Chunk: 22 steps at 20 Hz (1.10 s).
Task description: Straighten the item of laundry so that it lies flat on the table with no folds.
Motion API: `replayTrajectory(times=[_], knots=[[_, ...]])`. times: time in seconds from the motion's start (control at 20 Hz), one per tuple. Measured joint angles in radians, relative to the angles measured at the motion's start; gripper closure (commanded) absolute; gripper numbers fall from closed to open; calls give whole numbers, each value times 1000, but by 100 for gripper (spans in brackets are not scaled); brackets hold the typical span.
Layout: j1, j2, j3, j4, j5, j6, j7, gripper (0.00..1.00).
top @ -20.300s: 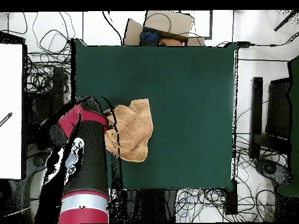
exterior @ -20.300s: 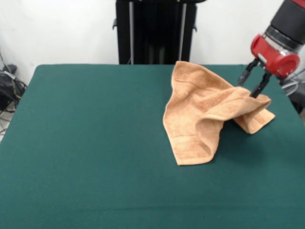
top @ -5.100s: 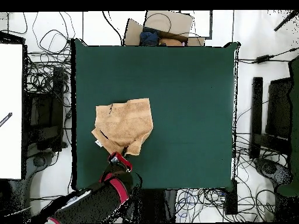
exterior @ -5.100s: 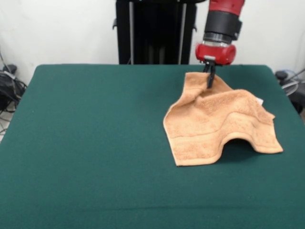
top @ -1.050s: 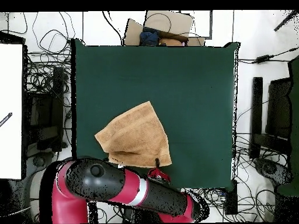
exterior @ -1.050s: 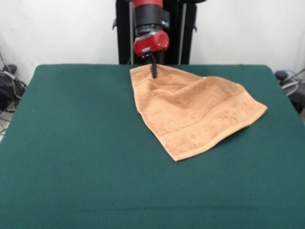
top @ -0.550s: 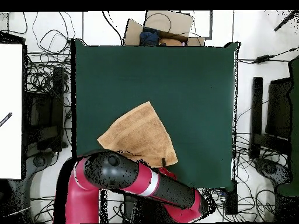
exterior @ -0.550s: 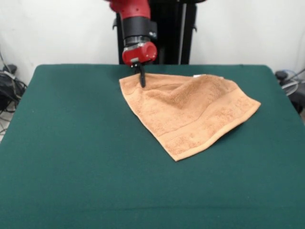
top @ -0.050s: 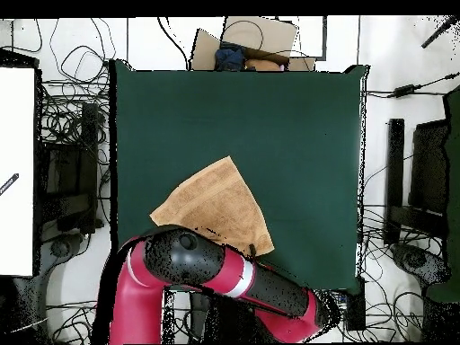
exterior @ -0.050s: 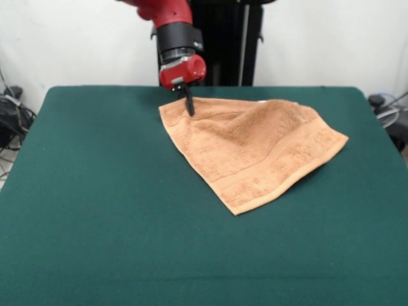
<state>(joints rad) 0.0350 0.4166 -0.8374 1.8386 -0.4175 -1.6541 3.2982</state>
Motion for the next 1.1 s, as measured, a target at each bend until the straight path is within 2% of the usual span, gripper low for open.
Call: replayTrajectory(times=[1.1], knots=[[-52,-7,-54,-112,-169,9,-23,100]])
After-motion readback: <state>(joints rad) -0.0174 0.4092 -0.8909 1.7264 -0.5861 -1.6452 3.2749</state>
